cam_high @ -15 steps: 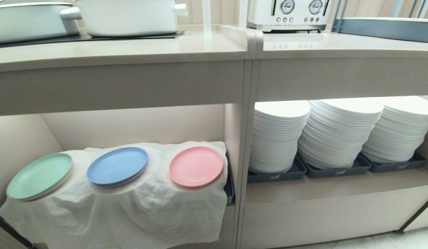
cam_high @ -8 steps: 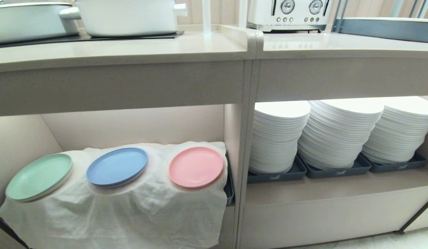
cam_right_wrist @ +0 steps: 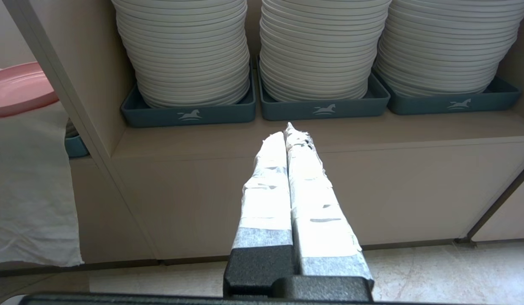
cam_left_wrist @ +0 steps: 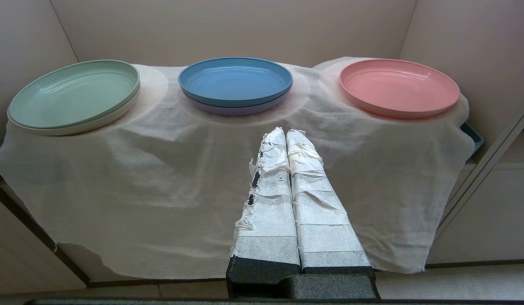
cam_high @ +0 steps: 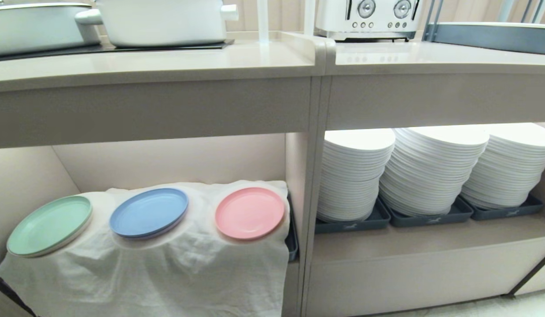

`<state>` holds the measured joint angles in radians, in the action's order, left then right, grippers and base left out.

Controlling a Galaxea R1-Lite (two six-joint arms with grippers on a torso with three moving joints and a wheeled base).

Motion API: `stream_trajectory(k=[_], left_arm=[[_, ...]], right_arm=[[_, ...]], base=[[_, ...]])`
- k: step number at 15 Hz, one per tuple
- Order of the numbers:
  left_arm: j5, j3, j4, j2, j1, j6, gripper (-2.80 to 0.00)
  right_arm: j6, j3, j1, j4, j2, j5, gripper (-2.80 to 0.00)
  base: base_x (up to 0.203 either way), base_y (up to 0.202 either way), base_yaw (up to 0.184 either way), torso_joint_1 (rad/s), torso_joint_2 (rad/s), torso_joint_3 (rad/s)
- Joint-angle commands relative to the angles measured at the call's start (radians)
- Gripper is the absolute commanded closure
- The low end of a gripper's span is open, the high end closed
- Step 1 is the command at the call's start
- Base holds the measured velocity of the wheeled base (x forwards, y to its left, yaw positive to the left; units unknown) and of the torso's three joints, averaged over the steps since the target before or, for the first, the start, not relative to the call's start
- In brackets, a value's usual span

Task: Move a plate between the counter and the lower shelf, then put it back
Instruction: Pick up the plate in the cupboard

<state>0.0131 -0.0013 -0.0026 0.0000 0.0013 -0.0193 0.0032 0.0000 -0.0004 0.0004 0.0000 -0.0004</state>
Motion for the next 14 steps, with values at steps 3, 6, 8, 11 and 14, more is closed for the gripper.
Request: stream_trajectory(k=[3,6,8,11,14], left_arm=[[0.001,0.001,0.000,0.002,0.000,-0.001,0.00],[0.001,0.000,0.000,0.002,0.000,-0.001,0.00],[0.001,0.001,0.000,0.002,0.000,-0.001,0.00],[0.001,0.000,0.000,0.002,0.000,-0.001,0.00],[0.001,0.000,0.000,0.002,0.000,-0.001,0.00]], right_arm=[[0.000,0.000,0.000,0.001,0.000,0.000,0.00],[0.000,0.000,0.000,0.001,0.000,0.000,0.00],[0.000,0.000,0.000,0.000,0.000,0.000,0.00],[0.000,0.000,0.000,0.000,0.000,0.000,0.00],[0.000,0.000,0.000,0.000,0.000,0.000,0.00]], base=[[0.000,0.000,0.000,0.000,0.00,0.000],[0.000,0.000,0.000,0.000,0.00,0.000],[0.000,0.000,0.000,0.000,0.00,0.000],[0.000,0.000,0.000,0.000,0.00,0.000],[0.000,0.000,0.000,0.000,0.00,0.000]])
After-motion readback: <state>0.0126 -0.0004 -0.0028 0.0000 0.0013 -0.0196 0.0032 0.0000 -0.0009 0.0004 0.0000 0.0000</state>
